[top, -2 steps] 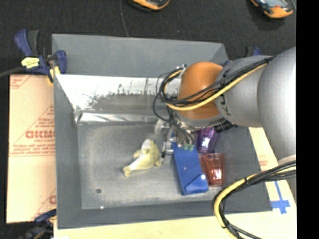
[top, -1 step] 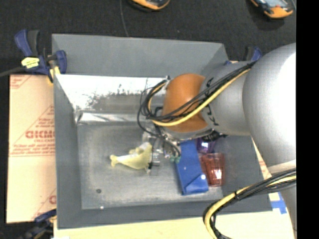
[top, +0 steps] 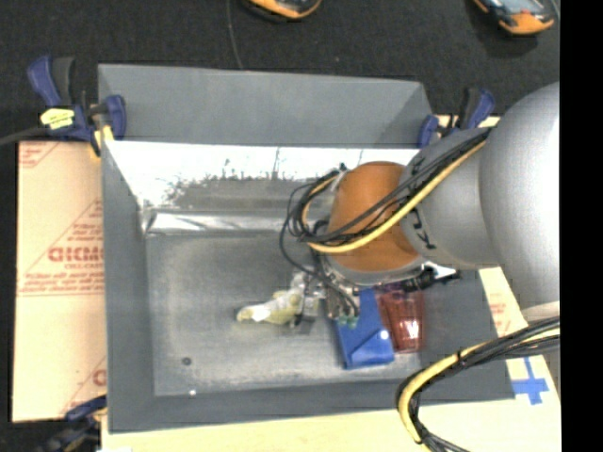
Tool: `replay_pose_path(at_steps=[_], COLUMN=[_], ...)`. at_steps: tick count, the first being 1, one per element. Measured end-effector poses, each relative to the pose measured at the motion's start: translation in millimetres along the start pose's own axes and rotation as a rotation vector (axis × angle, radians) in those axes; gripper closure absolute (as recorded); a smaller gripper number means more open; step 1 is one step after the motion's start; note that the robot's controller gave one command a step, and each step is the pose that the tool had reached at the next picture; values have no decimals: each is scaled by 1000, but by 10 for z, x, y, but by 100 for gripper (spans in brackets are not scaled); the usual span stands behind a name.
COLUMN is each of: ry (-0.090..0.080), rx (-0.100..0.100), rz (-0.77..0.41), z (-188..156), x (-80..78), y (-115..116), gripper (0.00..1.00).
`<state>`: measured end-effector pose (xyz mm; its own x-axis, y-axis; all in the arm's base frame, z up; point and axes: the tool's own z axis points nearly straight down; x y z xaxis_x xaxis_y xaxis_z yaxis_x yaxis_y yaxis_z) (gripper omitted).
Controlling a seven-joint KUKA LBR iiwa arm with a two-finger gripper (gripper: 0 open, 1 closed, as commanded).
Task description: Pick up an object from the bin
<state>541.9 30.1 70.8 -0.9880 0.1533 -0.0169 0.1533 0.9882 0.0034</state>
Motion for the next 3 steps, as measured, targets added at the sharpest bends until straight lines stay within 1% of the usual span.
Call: replay_pose_path(at_steps=[1, 2, 3], ry=[0, 5, 6], rx=[0, 1, 1], rz=[1, -3, -16], z=[0, -610, -1438], x=[0, -34, -100], y=[0, 120, 55], gripper=[100, 100, 100])
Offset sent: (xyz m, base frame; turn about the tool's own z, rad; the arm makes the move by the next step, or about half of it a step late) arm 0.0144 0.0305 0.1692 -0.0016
